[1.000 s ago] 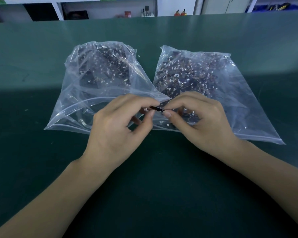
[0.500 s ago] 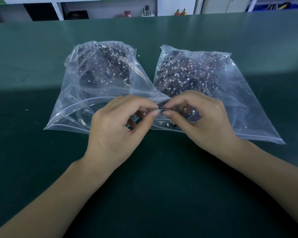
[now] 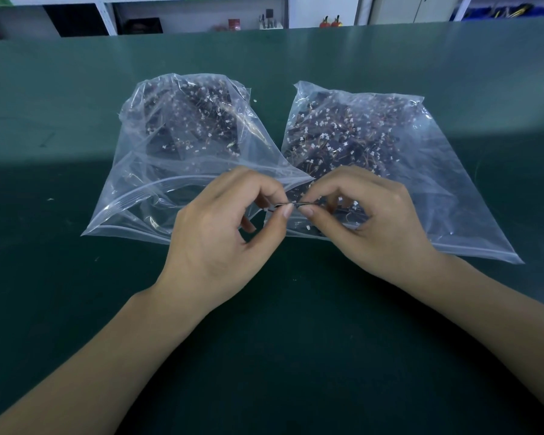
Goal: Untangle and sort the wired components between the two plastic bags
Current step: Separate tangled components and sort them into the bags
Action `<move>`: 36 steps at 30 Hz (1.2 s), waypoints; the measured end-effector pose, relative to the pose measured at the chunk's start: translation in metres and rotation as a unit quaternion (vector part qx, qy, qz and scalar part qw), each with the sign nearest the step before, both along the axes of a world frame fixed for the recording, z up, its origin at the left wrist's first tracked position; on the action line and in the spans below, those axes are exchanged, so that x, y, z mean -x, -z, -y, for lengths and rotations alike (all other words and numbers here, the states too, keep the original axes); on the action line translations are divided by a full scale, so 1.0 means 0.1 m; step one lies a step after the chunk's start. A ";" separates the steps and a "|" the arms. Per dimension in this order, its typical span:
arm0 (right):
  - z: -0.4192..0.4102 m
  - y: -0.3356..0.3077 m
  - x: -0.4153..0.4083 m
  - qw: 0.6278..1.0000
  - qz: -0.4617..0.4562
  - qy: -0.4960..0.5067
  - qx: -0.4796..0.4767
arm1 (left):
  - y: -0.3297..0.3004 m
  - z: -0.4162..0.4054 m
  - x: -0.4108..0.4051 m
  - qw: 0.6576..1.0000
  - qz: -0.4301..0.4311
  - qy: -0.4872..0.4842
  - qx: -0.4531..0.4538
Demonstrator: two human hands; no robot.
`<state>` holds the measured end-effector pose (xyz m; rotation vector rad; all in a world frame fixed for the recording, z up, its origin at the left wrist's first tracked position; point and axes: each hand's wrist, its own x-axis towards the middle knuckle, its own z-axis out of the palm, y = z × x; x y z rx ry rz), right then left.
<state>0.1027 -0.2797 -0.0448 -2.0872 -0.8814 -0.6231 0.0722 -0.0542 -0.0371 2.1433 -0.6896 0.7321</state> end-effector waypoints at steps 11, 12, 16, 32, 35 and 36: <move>0.00 0.00 0.00 1.000 -0.011 0.003 0.007 | 0.00 -0.01 -0.01 1.000 0.010 0.007 -0.011; 0.00 0.00 0.00 1.000 -0.011 0.003 0.010 | -0.01 -0.01 -0.01 1.000 0.010 0.008 -0.013; 0.00 0.00 0.01 1.000 -0.019 0.009 0.012 | 0.00 -0.01 -0.01 1.000 0.002 0.007 -0.006; 0.00 0.00 0.01 1.000 -0.030 -0.002 0.010 | 0.01 0.00 -0.01 1.000 0.005 0.008 -0.011; 0.00 0.01 0.02 0.999 -0.026 0.004 0.020 | 0.01 0.00 -0.01 1.000 0.008 0.000 -0.017; 0.00 0.01 0.02 0.999 -0.027 0.008 0.019 | 0.01 0.00 -0.01 1.000 0.010 -0.009 -0.012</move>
